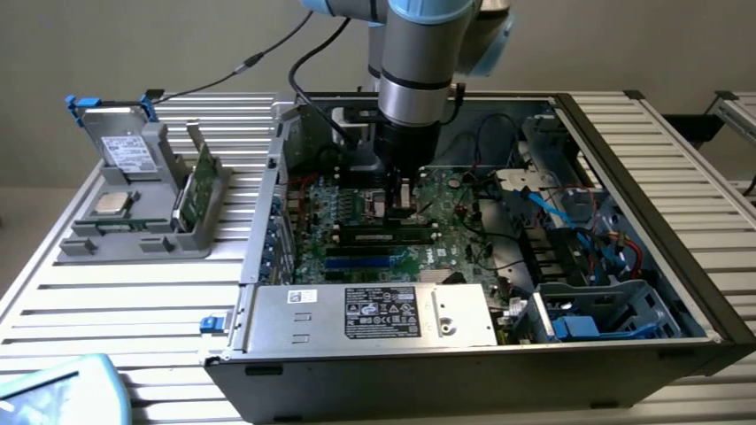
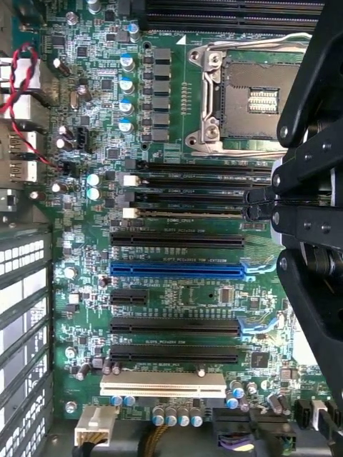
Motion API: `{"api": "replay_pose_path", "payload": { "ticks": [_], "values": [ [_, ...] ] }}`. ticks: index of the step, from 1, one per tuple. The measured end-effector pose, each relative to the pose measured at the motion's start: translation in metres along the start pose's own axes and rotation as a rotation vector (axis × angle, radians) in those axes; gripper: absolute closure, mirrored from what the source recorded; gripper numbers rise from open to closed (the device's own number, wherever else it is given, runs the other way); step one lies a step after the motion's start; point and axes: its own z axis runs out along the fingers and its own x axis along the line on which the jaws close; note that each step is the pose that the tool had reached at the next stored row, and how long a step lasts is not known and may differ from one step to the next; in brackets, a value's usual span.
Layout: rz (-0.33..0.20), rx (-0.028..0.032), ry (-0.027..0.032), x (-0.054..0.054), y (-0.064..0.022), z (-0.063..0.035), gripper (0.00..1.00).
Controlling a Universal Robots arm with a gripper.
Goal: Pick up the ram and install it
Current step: 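Press down the ram until it locks into place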
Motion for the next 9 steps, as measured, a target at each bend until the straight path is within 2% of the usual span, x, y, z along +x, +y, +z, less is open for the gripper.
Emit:
{"api": "replay_pose_path", "payload": {
  "ticks": [5, 9],
  "values": [
    [0.0, 0.0011, 0.0, -0.0001, 0.0067, 0.0005, 0.89],
    [0.0, 0.0015, 0.0001, -0.0001, 0.0075, 0.0007, 0.89]
  ]
}}
